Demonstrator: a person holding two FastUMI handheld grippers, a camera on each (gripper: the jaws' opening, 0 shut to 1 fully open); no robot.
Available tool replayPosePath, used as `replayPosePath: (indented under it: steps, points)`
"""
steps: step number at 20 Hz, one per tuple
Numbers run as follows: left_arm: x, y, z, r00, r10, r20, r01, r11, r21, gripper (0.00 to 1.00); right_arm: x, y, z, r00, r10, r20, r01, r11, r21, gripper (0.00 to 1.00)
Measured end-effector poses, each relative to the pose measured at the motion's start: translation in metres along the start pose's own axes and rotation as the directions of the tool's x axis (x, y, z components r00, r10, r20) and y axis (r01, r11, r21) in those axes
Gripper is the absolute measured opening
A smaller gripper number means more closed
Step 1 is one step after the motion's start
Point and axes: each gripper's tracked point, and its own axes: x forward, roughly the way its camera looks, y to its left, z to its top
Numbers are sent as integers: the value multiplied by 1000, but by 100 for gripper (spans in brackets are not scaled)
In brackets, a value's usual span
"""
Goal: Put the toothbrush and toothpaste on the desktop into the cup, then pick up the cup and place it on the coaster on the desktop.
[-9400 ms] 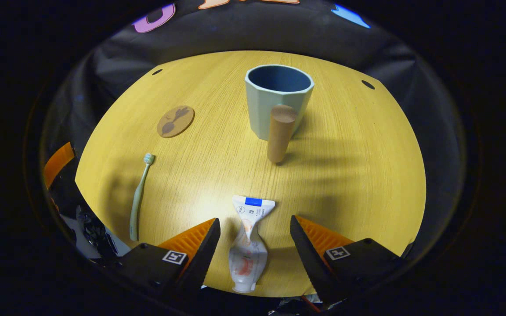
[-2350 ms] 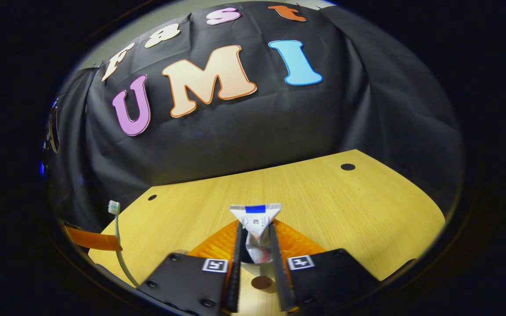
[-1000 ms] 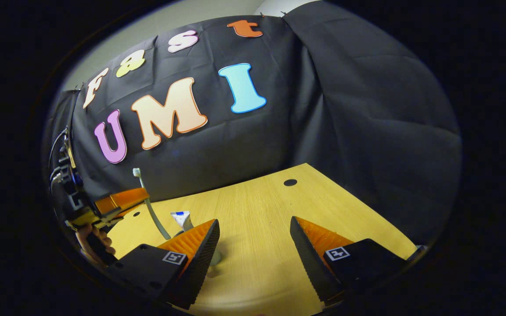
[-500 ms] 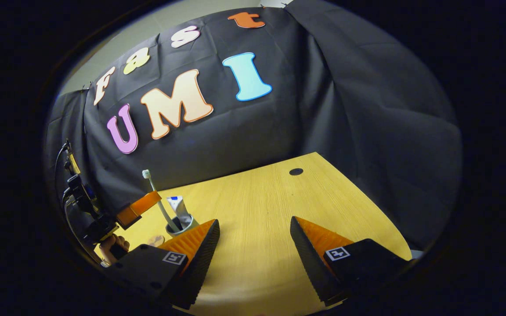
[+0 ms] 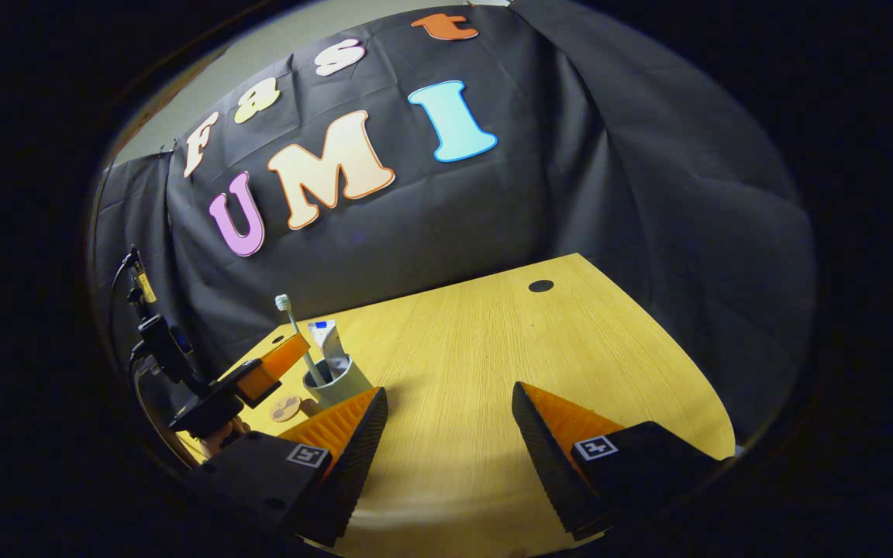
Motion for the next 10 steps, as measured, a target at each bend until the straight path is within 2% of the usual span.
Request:
replayPosePath:
  steps: [1,2,3,4,5,7,10]
  points:
    - [-4,-2,-2,1000,-2,-3,2,1000,-8,4,-1,-1,-1,1000,3,-3,-3,1000,-1,98]
    - [-4,-4,-3,1000,-3,1,3,1000,-20,4,-2,-4,-2,1000,8,-7,-8,1000,0,98]
    - [-7,-6,1,1000,-2,10,3,1000,-28,11,-4,-5,-4,1000,13,-11,-13,1000,2,99]
    - [-9,-7,3,1000,-1,17,2,1000,-30,14,-5,-6,-5,1000,16,-14,-16,1000,3,98]
    - [-12,-7,4,1000,10,20,-9,1000,-26,33,-6,-7,-4,1000,19,-15,-18,1000,2,98]
    - [-20,-10,8,999,11,34,-11,1000,-18,63,-9,-9,-6,1000,24,-17,-24,1000,-9,98]
    - [-35,-6,16,998,59,30,-58,998,-21,79,-16,-4,-3,999,44,-24,-45,998,-34,98]
